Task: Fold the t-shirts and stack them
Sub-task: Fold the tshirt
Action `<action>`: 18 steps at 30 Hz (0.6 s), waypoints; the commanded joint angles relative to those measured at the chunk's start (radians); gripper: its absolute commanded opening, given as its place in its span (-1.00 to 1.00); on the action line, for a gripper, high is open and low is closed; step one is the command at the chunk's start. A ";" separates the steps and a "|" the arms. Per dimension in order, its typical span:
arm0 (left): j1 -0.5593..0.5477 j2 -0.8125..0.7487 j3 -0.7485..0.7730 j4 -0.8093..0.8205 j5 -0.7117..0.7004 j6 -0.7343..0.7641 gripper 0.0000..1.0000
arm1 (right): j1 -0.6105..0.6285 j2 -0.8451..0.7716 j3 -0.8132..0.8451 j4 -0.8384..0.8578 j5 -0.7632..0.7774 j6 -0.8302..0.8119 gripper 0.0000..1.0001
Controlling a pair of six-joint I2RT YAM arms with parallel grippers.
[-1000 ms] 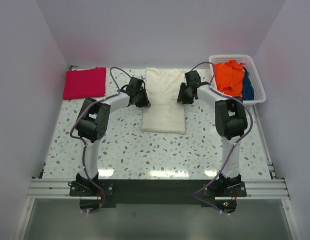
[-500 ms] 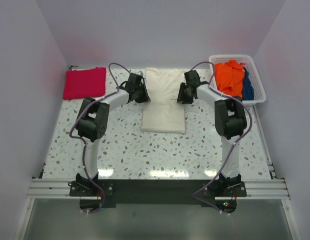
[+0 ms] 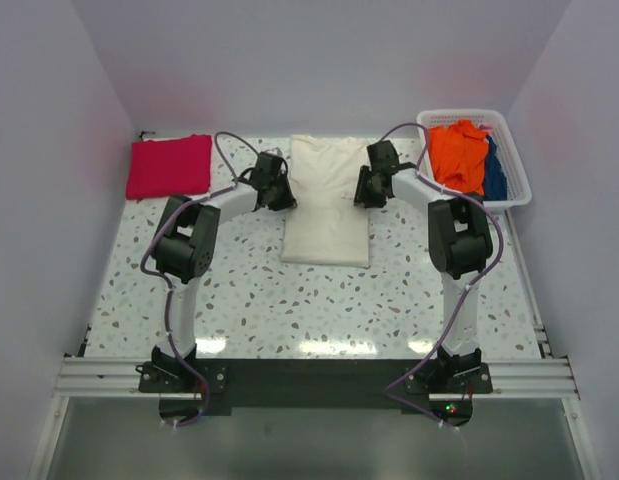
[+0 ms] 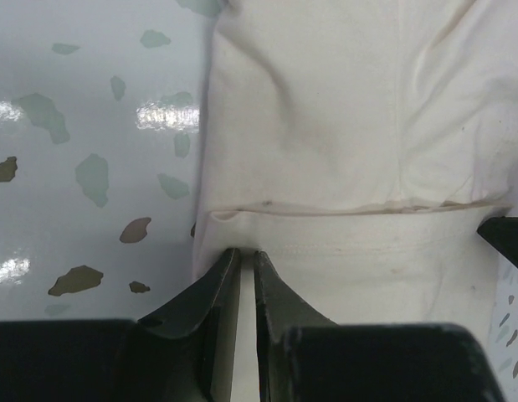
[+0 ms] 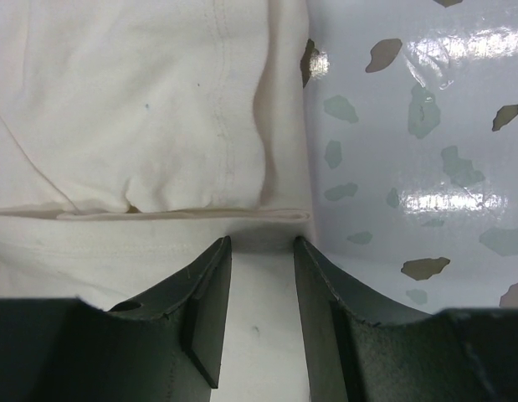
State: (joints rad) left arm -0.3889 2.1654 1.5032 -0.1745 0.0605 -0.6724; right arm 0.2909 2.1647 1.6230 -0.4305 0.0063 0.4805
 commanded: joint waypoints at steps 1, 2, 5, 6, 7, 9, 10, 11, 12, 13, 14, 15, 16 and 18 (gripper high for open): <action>0.013 -0.006 -0.077 -0.100 -0.100 0.005 -0.64 | -0.007 0.004 -0.028 -0.074 0.067 -0.025 -0.19; 0.013 -0.010 -0.086 -0.100 -0.105 0.005 -0.64 | -0.007 -0.005 -0.035 -0.074 0.081 -0.025 -0.19; 0.015 -0.039 -0.127 -0.083 -0.106 0.004 -0.64 | -0.007 -0.019 -0.064 -0.065 0.095 -0.033 -0.18; 0.015 -0.047 -0.133 -0.082 -0.110 0.004 -0.64 | -0.010 -0.017 -0.064 -0.065 0.100 -0.033 -0.18; 0.015 -0.049 -0.138 -0.080 -0.110 0.002 -0.64 | -0.012 -0.016 -0.063 -0.068 0.100 -0.033 -0.18; 0.016 -0.050 -0.136 -0.085 -0.108 0.007 -0.64 | -0.012 -0.013 -0.051 -0.079 0.090 -0.034 -0.18; 0.016 -0.052 -0.136 -0.086 -0.106 0.007 -0.64 | -0.012 -0.016 -0.048 -0.082 0.090 -0.034 -0.18; 0.018 -0.053 -0.133 -0.083 -0.100 0.010 -0.64 | -0.012 -0.019 -0.048 -0.085 0.089 -0.034 -0.18; 0.019 -0.058 -0.126 -0.083 -0.088 0.016 -0.64 | -0.013 -0.029 -0.045 -0.086 0.090 -0.036 -0.18; 0.021 -0.062 -0.121 -0.080 -0.076 0.019 -0.63 | -0.013 -0.037 -0.045 -0.089 0.090 -0.036 -0.17; 0.021 -0.070 -0.117 -0.077 -0.067 0.025 -0.63 | -0.013 -0.049 -0.041 -0.094 0.092 -0.037 -0.13; 0.022 -0.087 -0.100 -0.077 -0.067 0.034 -0.61 | -0.016 -0.060 -0.040 -0.096 0.095 -0.037 -0.09; 0.022 -0.096 -0.086 -0.085 -0.065 0.039 -0.56 | -0.016 -0.086 -0.037 -0.099 0.098 -0.037 -0.04; 0.027 -0.130 -0.057 -0.115 -0.065 0.056 -0.43 | -0.027 -0.111 -0.029 -0.123 0.095 -0.036 0.08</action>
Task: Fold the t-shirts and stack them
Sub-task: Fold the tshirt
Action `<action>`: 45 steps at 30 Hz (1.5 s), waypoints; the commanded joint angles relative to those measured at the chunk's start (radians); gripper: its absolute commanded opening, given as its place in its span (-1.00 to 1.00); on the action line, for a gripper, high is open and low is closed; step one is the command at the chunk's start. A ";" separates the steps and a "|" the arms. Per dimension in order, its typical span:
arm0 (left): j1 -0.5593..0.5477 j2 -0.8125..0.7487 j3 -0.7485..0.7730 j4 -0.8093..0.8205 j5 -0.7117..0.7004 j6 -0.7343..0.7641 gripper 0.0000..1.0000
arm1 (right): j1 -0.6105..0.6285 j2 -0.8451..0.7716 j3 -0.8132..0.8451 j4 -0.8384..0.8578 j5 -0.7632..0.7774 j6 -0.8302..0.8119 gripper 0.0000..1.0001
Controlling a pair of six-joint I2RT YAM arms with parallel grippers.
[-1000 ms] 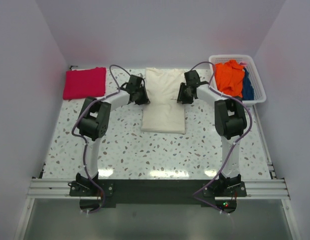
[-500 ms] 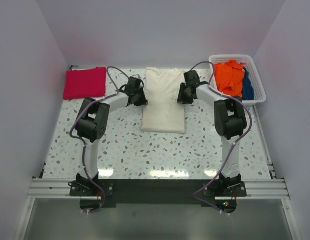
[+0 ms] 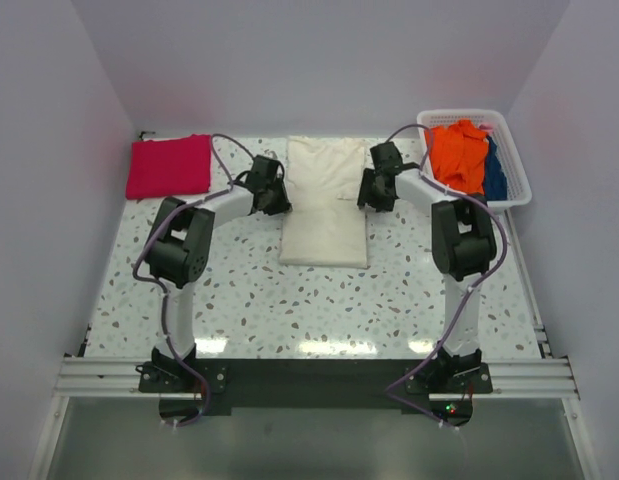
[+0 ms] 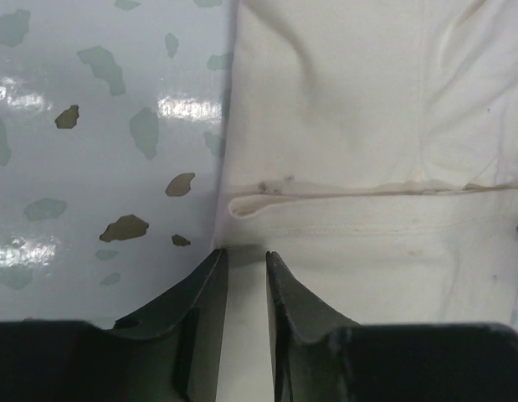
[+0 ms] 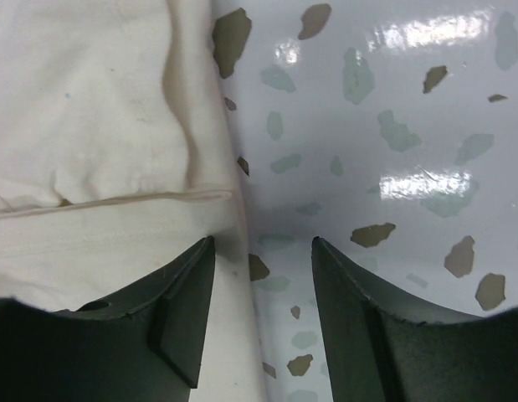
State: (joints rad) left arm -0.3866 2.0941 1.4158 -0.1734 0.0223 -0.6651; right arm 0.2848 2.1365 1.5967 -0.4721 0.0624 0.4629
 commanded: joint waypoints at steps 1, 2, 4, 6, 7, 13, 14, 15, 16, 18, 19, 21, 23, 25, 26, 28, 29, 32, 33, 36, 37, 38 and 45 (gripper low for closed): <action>0.026 -0.074 0.034 -0.123 -0.027 0.053 -0.38 | -0.024 -0.113 -0.001 -0.089 0.034 -0.018 0.11; 0.029 -0.109 0.031 -0.136 -0.027 0.055 -0.32 | -0.026 -0.128 -0.006 -0.105 0.031 -0.017 0.12; 0.031 -0.152 -0.003 -0.147 -0.030 0.053 -0.09 | -0.026 -0.202 -0.058 -0.106 0.004 -0.007 0.12; 0.031 -0.232 -0.104 -0.120 -0.001 0.033 0.03 | -0.021 -0.271 -0.130 -0.063 -0.030 0.017 0.12; 0.031 -0.261 -0.148 -0.088 0.013 0.024 0.06 | -0.018 -0.341 -0.220 -0.024 -0.051 0.026 0.11; 0.020 -0.440 -0.480 0.041 0.106 -0.048 0.11 | 0.069 -0.501 -0.510 0.079 -0.069 0.092 0.07; 0.015 -0.468 -0.517 0.090 0.137 -0.054 0.11 | 0.085 -0.512 -0.536 0.098 -0.065 0.101 0.06; 0.014 -0.479 -0.584 0.113 0.152 -0.068 0.12 | 0.114 -0.529 -0.582 0.110 -0.065 0.118 0.05; 0.014 -0.486 -0.610 0.132 0.171 -0.074 0.12 | 0.126 -0.533 -0.602 0.122 -0.065 0.128 0.05; 0.014 -0.497 -0.673 0.194 0.208 -0.080 0.12 | 0.149 -0.543 -0.658 0.157 -0.050 0.157 0.04; 0.014 -0.502 -0.692 0.213 0.215 -0.083 0.12 | 0.151 -0.544 -0.675 0.171 -0.052 0.164 0.04; 0.014 -0.523 -0.744 0.274 0.241 -0.096 0.13 | 0.154 -0.544 -0.699 0.196 -0.053 0.175 0.04; 0.014 -0.539 -0.761 0.296 0.258 -0.099 0.13 | 0.151 -0.547 -0.721 0.202 -0.055 0.178 0.04; 0.014 -0.546 -0.768 0.295 0.266 -0.099 0.11 | 0.152 -0.556 -0.731 0.201 -0.056 0.180 0.04; 0.014 -0.558 -0.770 0.285 0.268 -0.096 0.11 | 0.152 -0.563 -0.738 0.201 -0.055 0.183 0.04; 0.014 -0.575 -0.772 0.270 0.263 -0.094 0.04 | 0.152 -0.585 -0.750 0.198 -0.050 0.186 0.03; 0.014 -0.597 -0.776 0.261 0.261 -0.091 0.04 | 0.152 -0.593 -0.753 0.191 -0.049 0.187 0.03; 0.014 -0.635 -0.773 0.249 0.271 -0.093 -0.03 | 0.152 -0.636 -0.755 0.185 -0.056 0.201 0.03; 0.014 -0.641 -0.770 0.247 0.277 -0.094 -0.04 | 0.152 -0.650 -0.748 0.184 -0.061 0.203 0.03; 0.014 -0.657 -0.762 0.249 0.283 -0.096 -0.11 | 0.152 -0.693 -0.738 0.168 -0.061 0.212 0.03; 0.014 -0.655 -0.759 0.255 0.281 -0.097 -0.12 | 0.151 -0.699 -0.732 0.167 -0.058 0.215 0.04; 0.014 -0.637 -0.752 0.255 0.274 -0.099 -0.12 | 0.152 -0.701 -0.728 0.165 -0.053 0.220 0.04; 0.011 -0.522 -0.721 0.287 0.254 -0.131 0.05 | 0.152 -0.600 -0.673 0.178 -0.038 0.221 0.06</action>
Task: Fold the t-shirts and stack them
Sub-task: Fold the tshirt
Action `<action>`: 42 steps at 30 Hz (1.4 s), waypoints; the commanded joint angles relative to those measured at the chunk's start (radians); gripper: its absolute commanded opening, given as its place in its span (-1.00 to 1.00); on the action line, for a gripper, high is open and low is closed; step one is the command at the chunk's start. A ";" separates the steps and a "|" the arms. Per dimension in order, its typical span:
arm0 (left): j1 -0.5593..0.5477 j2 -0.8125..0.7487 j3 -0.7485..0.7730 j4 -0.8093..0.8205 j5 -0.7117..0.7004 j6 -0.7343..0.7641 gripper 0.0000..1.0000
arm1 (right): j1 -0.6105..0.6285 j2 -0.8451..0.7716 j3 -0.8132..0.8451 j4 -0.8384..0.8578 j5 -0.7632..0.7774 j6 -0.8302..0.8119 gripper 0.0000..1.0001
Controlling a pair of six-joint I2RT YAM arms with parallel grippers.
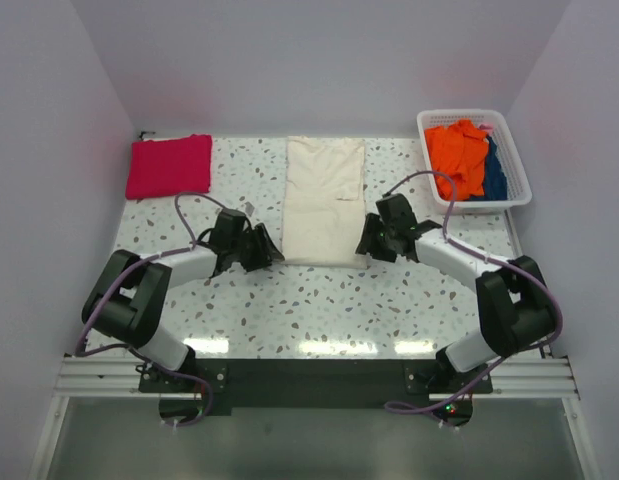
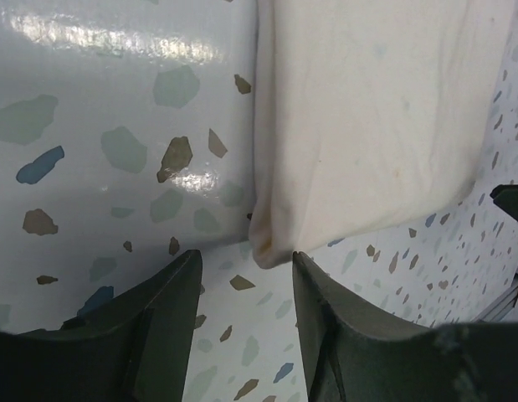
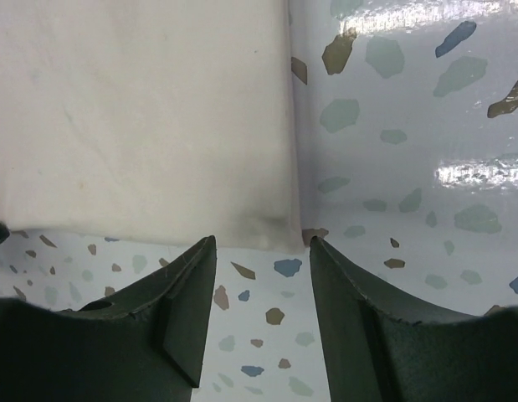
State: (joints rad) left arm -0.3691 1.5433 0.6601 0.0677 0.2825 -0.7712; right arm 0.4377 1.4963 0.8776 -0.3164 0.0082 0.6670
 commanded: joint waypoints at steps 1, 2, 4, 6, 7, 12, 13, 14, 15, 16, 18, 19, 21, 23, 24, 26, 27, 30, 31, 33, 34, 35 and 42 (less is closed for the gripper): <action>-0.008 0.049 0.036 0.050 -0.009 -0.027 0.06 | -0.001 0.053 0.049 0.028 0.025 0.019 0.06; -0.013 0.057 0.042 0.046 -0.016 -0.030 0.06 | -0.001 0.067 0.052 0.030 0.027 0.016 0.06; -0.022 0.072 0.042 0.049 -0.023 -0.028 0.06 | -0.001 0.103 0.047 0.046 0.029 0.014 0.06; -0.027 0.077 0.032 0.053 -0.032 -0.031 0.06 | -0.001 0.120 0.028 0.059 0.026 0.019 0.05; -0.031 0.081 0.027 0.055 -0.034 -0.034 0.05 | -0.001 0.131 0.018 0.074 0.023 0.019 0.05; -0.048 0.077 0.012 0.035 -0.062 -0.033 -0.03 | -0.001 0.117 -0.043 0.096 0.021 0.028 0.04; -0.054 0.071 0.009 0.024 -0.074 -0.030 -0.06 | -0.001 0.105 -0.052 0.093 0.025 0.028 0.04; -0.056 0.069 0.006 0.021 -0.081 -0.030 -0.06 | -0.001 0.099 -0.063 0.091 0.035 0.025 0.04; -0.057 0.069 0.004 0.020 -0.086 -0.031 -0.07 | -0.001 0.099 -0.066 0.089 0.035 0.023 0.04; -0.060 0.072 0.001 0.021 -0.091 -0.030 -0.10 | -0.001 0.099 -0.068 0.088 0.035 0.022 0.04; -0.065 0.081 0.004 0.024 -0.089 -0.033 -0.12 | -0.001 0.104 -0.072 0.095 0.030 0.020 0.03; -0.071 0.092 0.009 0.024 -0.089 -0.033 -0.14 | -0.001 0.107 -0.074 0.106 0.023 0.023 0.01; -0.080 0.101 0.012 0.030 -0.095 -0.036 -0.15 | -0.001 0.116 -0.077 0.111 0.012 0.028 -0.03; -0.091 0.110 0.018 0.034 -0.101 -0.042 -0.20 | -0.001 0.125 -0.074 0.115 0.009 0.026 -0.09; -0.093 0.115 0.019 0.037 -0.100 -0.042 -0.22 | -0.001 0.128 -0.074 0.117 0.007 0.026 -0.14; -0.099 0.120 0.024 0.038 -0.100 -0.043 -0.31 | -0.001 0.131 -0.075 0.122 -0.002 0.025 -0.20; -0.102 0.121 0.026 0.037 -0.100 -0.045 -0.35 | -0.001 0.133 -0.074 0.122 -0.007 0.025 -0.30; -0.105 0.103 0.027 0.024 -0.103 -0.045 -0.56 | -0.001 0.131 -0.072 0.120 -0.025 0.019 -0.55; -0.105 0.095 0.023 0.021 -0.106 -0.045 -0.67 | -0.001 0.130 -0.074 0.116 -0.039 0.017 -0.63; -0.105 0.071 0.018 0.008 -0.109 -0.042 -0.77 | -0.001 0.122 -0.077 0.108 -0.059 0.002 -0.80; -0.105 0.063 0.016 0.000 -0.111 -0.039 -0.94 | -0.001 0.111 -0.078 0.096 -0.068 -0.003 -0.86; -0.106 0.052 0.013 -0.008 -0.112 -0.037 -0.99 | -0.001 0.102 -0.089 0.089 -0.085 -0.016 -0.98; -0.108 -0.125 -0.063 -0.098 -0.098 -0.027 -1.00 | -0.002 -0.074 -0.210 0.033 -0.135 -0.041 -1.00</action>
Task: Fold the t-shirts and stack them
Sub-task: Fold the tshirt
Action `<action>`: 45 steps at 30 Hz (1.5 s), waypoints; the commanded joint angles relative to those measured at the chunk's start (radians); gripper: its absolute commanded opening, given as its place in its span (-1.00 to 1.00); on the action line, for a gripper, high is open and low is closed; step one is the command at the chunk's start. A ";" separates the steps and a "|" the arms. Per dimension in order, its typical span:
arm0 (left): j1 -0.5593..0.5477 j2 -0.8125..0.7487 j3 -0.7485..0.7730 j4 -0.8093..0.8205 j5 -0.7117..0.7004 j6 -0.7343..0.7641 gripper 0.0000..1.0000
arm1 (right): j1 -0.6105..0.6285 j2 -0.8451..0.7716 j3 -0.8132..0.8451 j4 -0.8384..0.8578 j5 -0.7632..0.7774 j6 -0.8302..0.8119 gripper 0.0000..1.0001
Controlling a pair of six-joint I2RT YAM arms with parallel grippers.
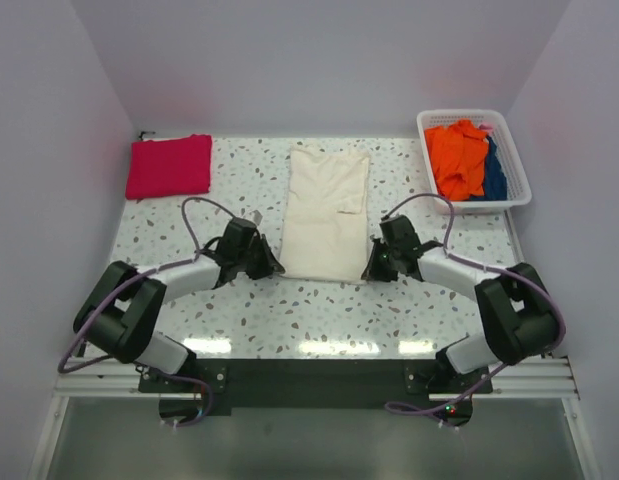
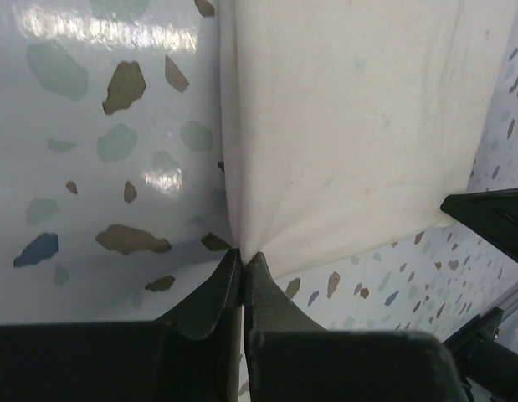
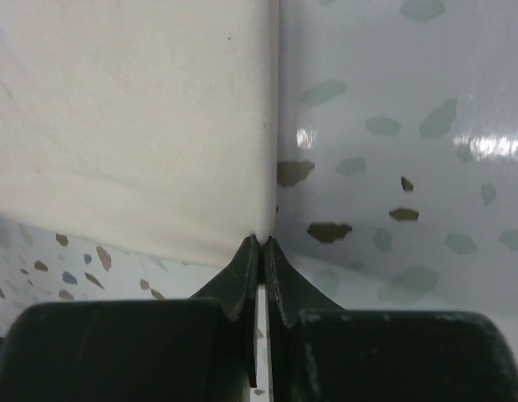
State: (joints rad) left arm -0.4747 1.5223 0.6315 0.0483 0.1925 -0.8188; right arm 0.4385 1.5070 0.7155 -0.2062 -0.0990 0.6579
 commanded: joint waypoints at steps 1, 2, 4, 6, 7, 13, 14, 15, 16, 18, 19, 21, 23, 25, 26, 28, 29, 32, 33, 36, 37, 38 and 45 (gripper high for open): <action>-0.005 -0.128 -0.061 -0.090 -0.001 0.020 -1.00 | -0.001 -0.108 -0.063 -0.094 -0.037 -0.034 -1.00; -0.008 -0.154 -0.073 -0.103 0.001 0.021 -1.00 | -0.001 -0.161 -0.092 -0.104 -0.047 -0.034 -1.00; -0.022 -0.227 -0.108 -0.152 -0.001 0.021 -1.00 | -0.003 -0.218 -0.123 -0.133 -0.079 -0.027 -1.00; -0.037 -0.308 -0.130 -0.203 0.001 0.018 -1.00 | -0.001 -0.307 -0.166 -0.159 -0.100 -0.021 -1.00; -0.042 -0.336 -0.148 -0.223 0.001 0.012 -1.00 | 0.000 -0.338 -0.177 -0.192 -0.123 -0.017 -1.00; -0.096 -0.560 -0.193 -0.405 0.005 -0.017 -1.00 | 0.005 -0.611 -0.231 -0.392 -0.168 -0.003 -1.00; -0.099 -0.582 -0.194 -0.431 0.005 -0.020 -1.00 | 0.005 -0.640 -0.223 -0.419 -0.168 -0.001 -1.00; -0.097 -0.618 -0.193 -0.477 0.005 -0.019 -1.00 | 0.006 -0.663 -0.218 -0.447 -0.168 -0.003 -1.00; -0.097 -0.634 -0.191 -0.496 0.005 -0.014 -1.00 | 0.006 -0.704 -0.211 -0.491 -0.168 -0.007 -1.00; -0.097 -0.663 -0.184 -0.534 0.002 -0.011 -1.00 | 0.006 -0.729 -0.186 -0.544 -0.156 -0.014 -1.00; -0.097 -0.666 -0.178 -0.544 0.007 -0.010 -1.00 | 0.006 -0.737 -0.177 -0.555 -0.154 -0.020 -1.00; -0.097 -0.668 -0.149 -0.570 0.007 -0.003 -1.00 | 0.008 -0.735 -0.145 -0.573 -0.143 -0.026 -1.00; -0.097 -0.666 -0.125 -0.585 0.002 0.006 -1.00 | 0.006 -0.737 -0.117 -0.588 -0.133 -0.032 -1.00; -0.097 -0.660 -0.089 -0.603 -0.001 0.013 -1.00 | 0.008 -0.735 -0.099 -0.598 -0.114 -0.040 -1.00; -0.097 -0.657 -0.075 -0.608 -0.002 0.015 -1.00 | 0.006 -0.728 -0.078 -0.602 -0.108 -0.043 -1.00; -0.097 -0.642 -0.038 -0.614 0.001 0.026 -1.00 | 0.008 -0.714 -0.054 -0.610 -0.081 -0.056 -1.00; -0.097 -0.633 -0.024 -0.619 0.001 0.032 -1.00 | 0.006 -0.699 -0.027 -0.610 -0.073 -0.063 -1.00; -0.096 -0.585 0.034 -0.617 0.007 0.056 -1.00 | 0.006 -0.663 0.033 -0.605 -0.031 -0.081 -1.00; -0.096 -0.553 0.068 -0.611 0.008 0.064 -1.00 | 0.006 -0.636 0.048 -0.605 -0.024 -0.087 -1.00; -0.085 -0.480 0.143 -0.591 0.019 0.086 -1.00 | 0.006 -0.559 0.116 -0.567 0.022 -0.095 -1.00; -0.081 -0.459 0.163 -0.582 0.033 0.095 -1.00 | 0.006 -0.538 0.157 -0.553 0.039 -0.101 -1.00; -0.064 -0.417 0.184 -0.565 0.038 0.102 -1.00 | 0.006 -0.515 0.179 -0.541 0.050 -0.103 -1.00; 0.071 -0.171 0.428 -0.481 0.093 0.167 -1.00 | -0.032 -0.216 0.424 -0.391 0.067 -0.138 -1.00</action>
State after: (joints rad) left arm -0.4587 1.2751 0.9501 -0.4835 0.2806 -0.7120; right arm 0.4404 1.2076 1.0264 -0.6910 -0.0898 0.5655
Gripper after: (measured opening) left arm 0.037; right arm 0.022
